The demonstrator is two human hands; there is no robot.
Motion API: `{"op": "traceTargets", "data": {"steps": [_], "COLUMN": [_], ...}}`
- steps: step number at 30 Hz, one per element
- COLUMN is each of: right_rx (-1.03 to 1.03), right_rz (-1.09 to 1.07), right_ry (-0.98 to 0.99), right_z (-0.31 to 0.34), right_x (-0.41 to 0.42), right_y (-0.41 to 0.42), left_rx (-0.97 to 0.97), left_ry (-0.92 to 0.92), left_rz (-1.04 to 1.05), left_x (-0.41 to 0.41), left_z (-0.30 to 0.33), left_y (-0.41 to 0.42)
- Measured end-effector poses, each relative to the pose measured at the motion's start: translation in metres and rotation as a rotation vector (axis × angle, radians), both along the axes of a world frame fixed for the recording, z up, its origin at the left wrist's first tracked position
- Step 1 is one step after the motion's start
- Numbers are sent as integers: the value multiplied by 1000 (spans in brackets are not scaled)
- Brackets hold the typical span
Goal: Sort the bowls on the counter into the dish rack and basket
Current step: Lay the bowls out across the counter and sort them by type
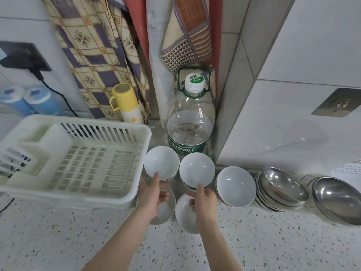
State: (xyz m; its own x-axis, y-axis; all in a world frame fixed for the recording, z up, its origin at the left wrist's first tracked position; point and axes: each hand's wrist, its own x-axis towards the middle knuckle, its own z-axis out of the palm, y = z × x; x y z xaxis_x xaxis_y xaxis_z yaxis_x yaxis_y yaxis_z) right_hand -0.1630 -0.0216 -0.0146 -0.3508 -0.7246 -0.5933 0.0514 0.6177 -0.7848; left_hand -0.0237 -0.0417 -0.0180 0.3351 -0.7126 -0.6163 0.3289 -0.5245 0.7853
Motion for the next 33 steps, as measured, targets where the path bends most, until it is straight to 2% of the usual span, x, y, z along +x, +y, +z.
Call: {"op": "traceTargets", "data": {"steps": [3,12,21,33], "right_rx": [4,-136,-160,-229], "right_rz": [-77,-125,-153,-244], "right_ry": [28,228,218,141], "right_z": [-4,-2,-1,10], "right_x": [1,10,15,18], "right_y": [-3,-6,-9,-10], "left_rx": [-29,-103,-74,-198], "left_ry": [-16,-51,-50,18], "left_rz": [-17,-4,-15,97], "left_x": [0,0,0,-8], "left_z": [-2,-7,-5,8], "left_y": [-4,-7,-13,-2]}}
